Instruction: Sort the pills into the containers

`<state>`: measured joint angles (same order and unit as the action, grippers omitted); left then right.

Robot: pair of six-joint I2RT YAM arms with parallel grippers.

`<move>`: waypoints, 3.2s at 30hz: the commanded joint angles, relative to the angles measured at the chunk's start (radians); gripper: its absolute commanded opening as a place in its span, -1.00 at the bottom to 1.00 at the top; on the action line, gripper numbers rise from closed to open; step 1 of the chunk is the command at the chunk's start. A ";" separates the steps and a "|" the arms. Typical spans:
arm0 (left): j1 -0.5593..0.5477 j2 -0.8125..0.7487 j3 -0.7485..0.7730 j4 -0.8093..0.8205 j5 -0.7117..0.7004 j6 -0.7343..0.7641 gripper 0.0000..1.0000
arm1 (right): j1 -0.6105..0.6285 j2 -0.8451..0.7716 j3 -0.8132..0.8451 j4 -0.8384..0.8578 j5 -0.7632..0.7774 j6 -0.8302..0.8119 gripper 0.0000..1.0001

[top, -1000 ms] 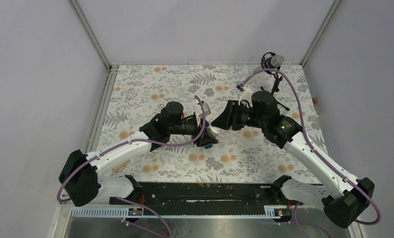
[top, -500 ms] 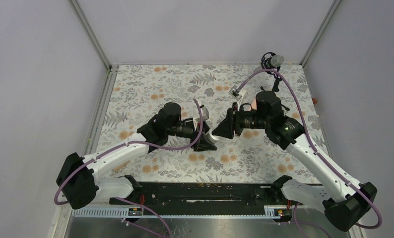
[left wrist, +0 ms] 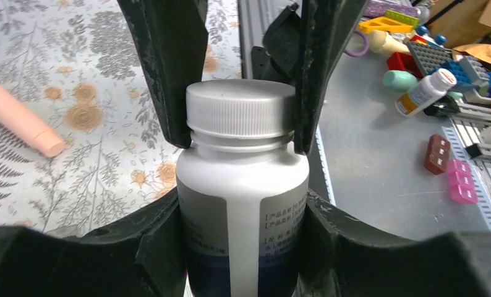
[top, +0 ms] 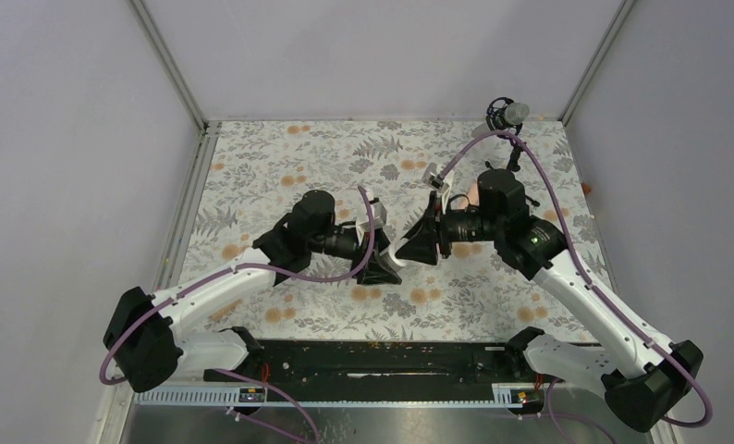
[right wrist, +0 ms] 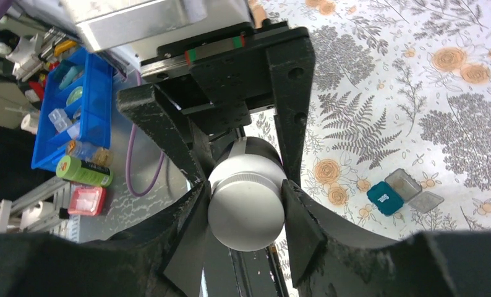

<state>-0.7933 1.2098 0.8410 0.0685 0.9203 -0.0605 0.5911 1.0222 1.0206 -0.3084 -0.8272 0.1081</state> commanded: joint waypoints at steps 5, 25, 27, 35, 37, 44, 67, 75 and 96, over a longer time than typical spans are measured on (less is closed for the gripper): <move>0.010 0.001 -0.019 0.043 -0.169 -0.039 -1.00 | -0.014 0.027 -0.030 0.195 0.171 0.299 0.81; 0.027 -0.025 -0.045 0.072 -0.255 -0.068 -1.00 | -0.014 0.092 0.045 0.011 0.262 0.488 -0.24; 0.028 -0.029 -0.045 0.052 -0.222 -0.055 -1.00 | -0.016 0.076 0.045 0.034 0.226 0.441 -0.37; 0.028 -0.008 -0.038 0.009 -0.010 -0.038 -1.00 | -0.024 -0.016 0.035 0.078 -0.088 0.118 -0.43; 0.028 -0.008 -0.037 0.000 0.042 -0.028 -1.00 | -0.024 -0.050 0.020 0.074 -0.139 0.025 -0.42; 0.029 -0.013 -0.038 -0.029 0.121 0.002 -1.00 | -0.037 -0.084 0.041 -0.010 -0.085 -0.168 -0.44; 0.028 -0.010 -0.048 0.105 -0.166 -0.084 -1.00 | -0.035 0.051 -0.021 0.087 0.280 0.449 0.89; 0.030 -0.023 -0.060 0.128 -0.235 -0.102 -1.00 | -0.034 0.055 -0.013 0.047 0.220 0.542 0.43; 0.034 -0.049 -0.060 0.028 0.046 -0.027 -1.00 | -0.039 -0.023 -0.013 0.147 -0.078 -0.019 -0.46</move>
<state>-0.7654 1.1835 0.7750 0.1253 0.8330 -0.1318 0.5575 1.0496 0.9890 -0.2714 -0.7570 0.3237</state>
